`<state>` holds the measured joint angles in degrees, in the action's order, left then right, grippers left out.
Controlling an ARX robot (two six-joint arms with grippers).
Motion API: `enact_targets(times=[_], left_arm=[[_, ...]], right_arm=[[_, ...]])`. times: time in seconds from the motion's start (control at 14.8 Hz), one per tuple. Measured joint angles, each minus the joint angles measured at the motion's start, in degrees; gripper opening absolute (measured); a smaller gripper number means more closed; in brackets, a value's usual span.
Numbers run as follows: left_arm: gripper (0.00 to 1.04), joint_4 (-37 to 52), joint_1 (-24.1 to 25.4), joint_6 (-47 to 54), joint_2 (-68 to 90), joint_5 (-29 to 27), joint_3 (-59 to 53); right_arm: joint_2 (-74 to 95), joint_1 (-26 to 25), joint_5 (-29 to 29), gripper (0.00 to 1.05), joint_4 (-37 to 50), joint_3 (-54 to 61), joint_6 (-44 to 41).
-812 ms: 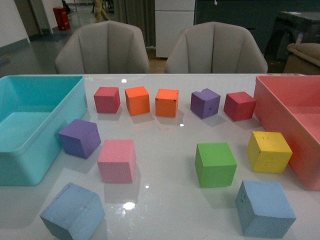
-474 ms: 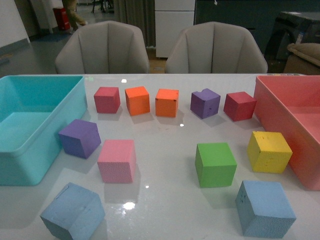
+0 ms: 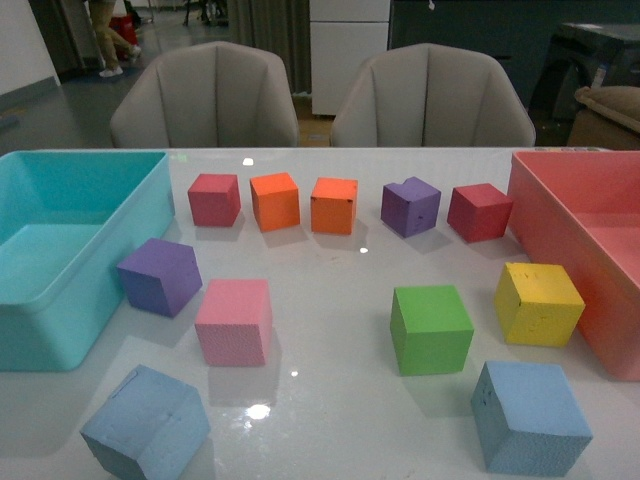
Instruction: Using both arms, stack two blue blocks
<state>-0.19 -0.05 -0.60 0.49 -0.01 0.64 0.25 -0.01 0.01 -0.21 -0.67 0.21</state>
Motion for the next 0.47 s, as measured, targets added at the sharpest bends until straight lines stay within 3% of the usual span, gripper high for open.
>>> enact_targets(times=[0.07,0.2,0.27,0.47], left_arm=[[0.98,0.02,0.00,0.00,0.00,0.02,0.00],[0.98,0.00,0.00,0.00,0.00,0.00,0.00],[0.98,0.02,0.00,0.02,0.00,0.02,0.00],[0.98,0.02,0.00,0.00,0.00,0.00,0.00]], right_arm=[[7.17,-2.12,-4.42,0.98,4.11,-1.36,1.90],[27.63,0.57,-2.91,0.98,21.05,-10.14,2.80],[34.97,1.68,-2.84,0.98,25.55,-13.64,3.21],[65.51,4.44,0.00,0.98,27.15,-27.63,4.94]])
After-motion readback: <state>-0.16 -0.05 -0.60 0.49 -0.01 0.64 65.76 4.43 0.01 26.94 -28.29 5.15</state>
